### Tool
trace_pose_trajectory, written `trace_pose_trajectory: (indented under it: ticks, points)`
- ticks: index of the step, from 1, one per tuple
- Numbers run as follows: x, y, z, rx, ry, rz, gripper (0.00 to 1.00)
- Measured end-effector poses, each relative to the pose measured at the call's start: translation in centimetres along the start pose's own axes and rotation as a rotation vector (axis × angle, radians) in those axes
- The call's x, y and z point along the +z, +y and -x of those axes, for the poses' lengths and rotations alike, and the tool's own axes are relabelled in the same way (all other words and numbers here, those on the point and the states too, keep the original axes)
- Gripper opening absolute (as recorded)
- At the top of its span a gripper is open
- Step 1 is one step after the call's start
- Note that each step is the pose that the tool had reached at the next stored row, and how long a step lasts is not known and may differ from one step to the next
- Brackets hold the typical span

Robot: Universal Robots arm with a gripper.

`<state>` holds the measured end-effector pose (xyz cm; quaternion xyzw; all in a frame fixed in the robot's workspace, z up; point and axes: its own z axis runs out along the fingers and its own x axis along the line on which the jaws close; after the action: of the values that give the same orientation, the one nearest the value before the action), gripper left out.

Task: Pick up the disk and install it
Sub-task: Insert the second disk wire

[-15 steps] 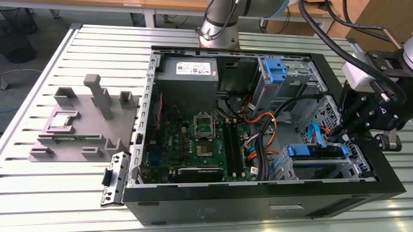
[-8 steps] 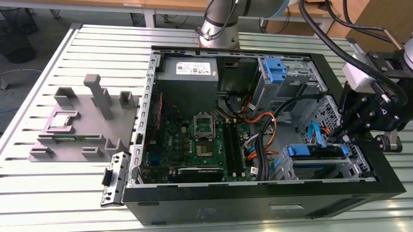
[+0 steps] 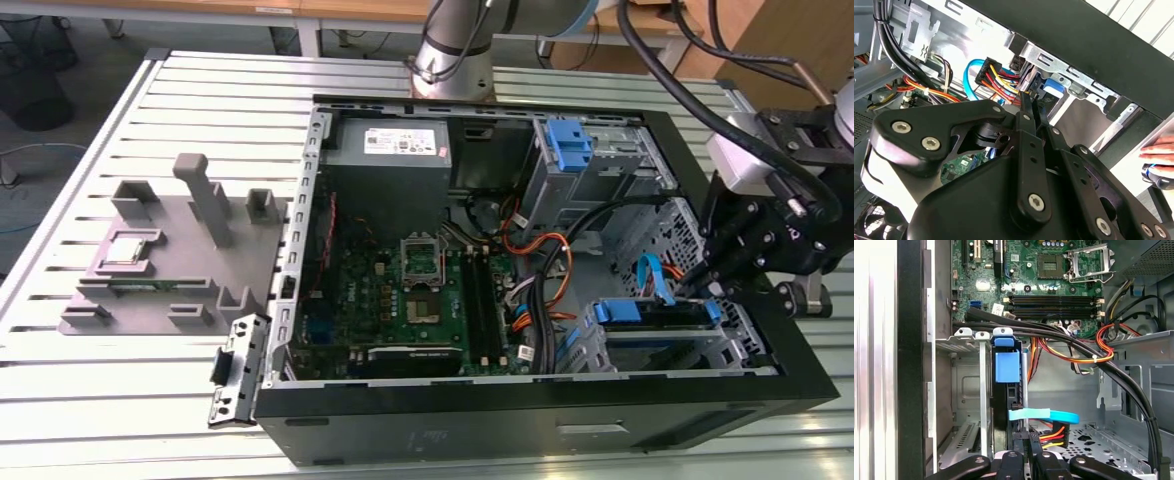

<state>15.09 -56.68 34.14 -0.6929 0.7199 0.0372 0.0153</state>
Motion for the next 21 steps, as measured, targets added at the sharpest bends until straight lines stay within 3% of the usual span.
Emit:
trace_pose_trajectory:
  ticks: [21]
  points:
    - [0.02, 0.45, -0.14, 0.000, 0.0000, -0.0043, 0.16]
